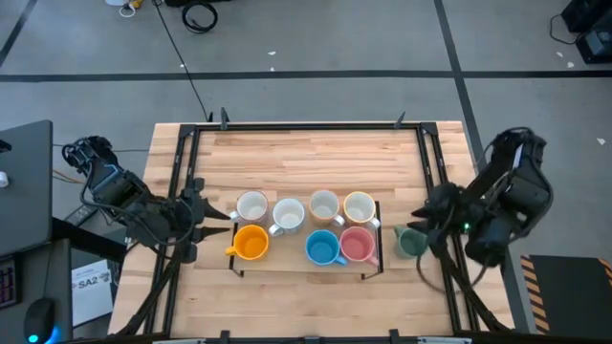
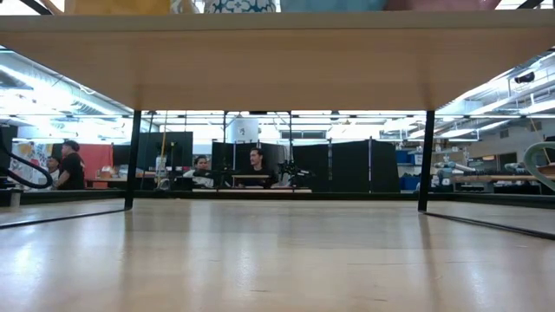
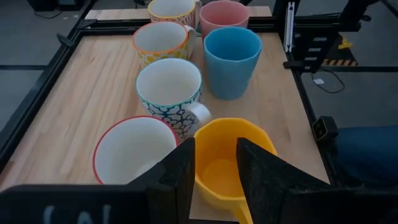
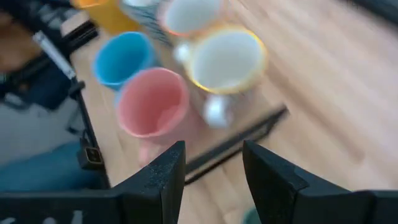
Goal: Place coffee mugs
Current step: Put the green mug on the shelf
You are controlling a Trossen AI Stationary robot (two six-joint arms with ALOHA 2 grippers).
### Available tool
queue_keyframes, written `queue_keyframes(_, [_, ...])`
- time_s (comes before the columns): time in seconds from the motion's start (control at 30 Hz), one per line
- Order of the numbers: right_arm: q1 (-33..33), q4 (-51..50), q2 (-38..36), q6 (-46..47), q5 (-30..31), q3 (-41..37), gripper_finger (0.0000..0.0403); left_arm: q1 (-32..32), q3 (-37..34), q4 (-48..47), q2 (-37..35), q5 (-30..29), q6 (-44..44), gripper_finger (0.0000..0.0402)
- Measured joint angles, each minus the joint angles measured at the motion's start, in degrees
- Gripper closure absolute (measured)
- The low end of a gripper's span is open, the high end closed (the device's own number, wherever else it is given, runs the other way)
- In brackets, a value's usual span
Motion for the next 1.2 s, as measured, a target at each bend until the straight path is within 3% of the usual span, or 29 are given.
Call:
queue_keyframes(0.2, [-0.1,0.3,-7.6,18.8,-9.8,-12.6,0.0236,0.0,0.0,0.0,0.0,0.0,0.0,0.0278])
queue_keyframes(0.53, [-1.7,0.3,-7.7,21.2,-24.6,-25.0,0.0236,0.0,0.0,0.0,0.0,0.0,-1.4,0.0278])
queue_keyframes(1.2, [-1.8,7.1,-7.7,24.0,-29.9,-38.8,0.0237,0.0,0.0,2.2,0.0,0.0,-1.6,0.0278])
